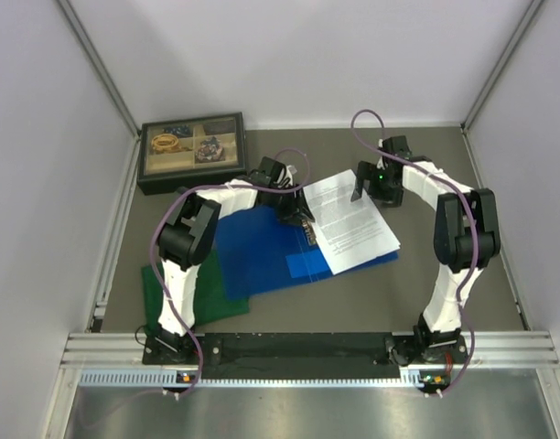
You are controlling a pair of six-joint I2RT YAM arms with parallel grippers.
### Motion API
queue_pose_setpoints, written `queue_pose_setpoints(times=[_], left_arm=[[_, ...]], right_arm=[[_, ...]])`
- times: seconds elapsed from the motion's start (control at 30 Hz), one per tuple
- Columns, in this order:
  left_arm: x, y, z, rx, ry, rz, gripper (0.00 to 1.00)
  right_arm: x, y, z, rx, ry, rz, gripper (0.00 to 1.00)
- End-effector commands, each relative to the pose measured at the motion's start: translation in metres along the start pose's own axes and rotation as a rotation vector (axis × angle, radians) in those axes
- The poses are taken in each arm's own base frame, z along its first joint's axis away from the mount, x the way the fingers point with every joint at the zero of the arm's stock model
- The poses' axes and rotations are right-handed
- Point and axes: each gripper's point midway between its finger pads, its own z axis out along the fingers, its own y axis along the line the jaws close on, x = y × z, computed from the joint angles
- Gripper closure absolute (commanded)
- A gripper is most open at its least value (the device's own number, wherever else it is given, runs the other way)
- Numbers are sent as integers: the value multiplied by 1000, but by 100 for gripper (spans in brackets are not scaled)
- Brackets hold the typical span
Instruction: Put the files into the folder
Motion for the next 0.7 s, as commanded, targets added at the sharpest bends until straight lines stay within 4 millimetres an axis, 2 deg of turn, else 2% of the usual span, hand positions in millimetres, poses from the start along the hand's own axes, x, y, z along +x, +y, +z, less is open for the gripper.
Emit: queue_pose_setpoints(times=[0.0, 0.1, 0.17, 0.27, 0.3, 0.37, 0.4, 0.47, 0.5, 0.53, 0.57, 0.63, 0.67], left_arm=[[5, 0, 3, -3, -2, 22, 43], [-1, -3, -8, -5, -16, 31, 39], [-7, -4, -20, 0, -35, 30, 37], [-17, -7, -38, 2, -75, 27, 34], [-17, -4, -43, -11, -78, 20, 34], [-22, -4, -54, -30, -109, 6, 36], [-22, -1, -57, -39, -116, -6, 37], [-23, -3, -61, -40, -138, -20, 40], [-25, -3, -61, -32, -148, -22, 41], [-22, -2, -59, -31, -142, -35, 45], [-19, -4, -58, -15, -129, -38, 48], [-12, -2, -54, -9, -107, -52, 51], [-8, -2, -52, -7, -100, -52, 53]], right_arm=[[-44, -8, -57, 154, -174, 1, 1], [-41, -7, -75, 222, -198, 8, 1], [-30, 1, -85, 223, -179, 32, 1], [-9, 40, -81, 16, -108, 131, 5], [9, 62, -83, -104, -41, 211, 8], [13, 93, -86, -240, -39, 255, 14], [24, 107, -87, -301, 7, 321, 19], [33, 131, -88, -359, 39, 350, 26], [35, 137, -88, -380, 55, 352, 27], [34, 135, -82, -369, 61, 357, 27], [22, 118, -86, -313, 32, 314, 27], [-3, 78, -78, -137, -90, 220, 23], [-15, 63, -81, -77, -130, 130, 15]])
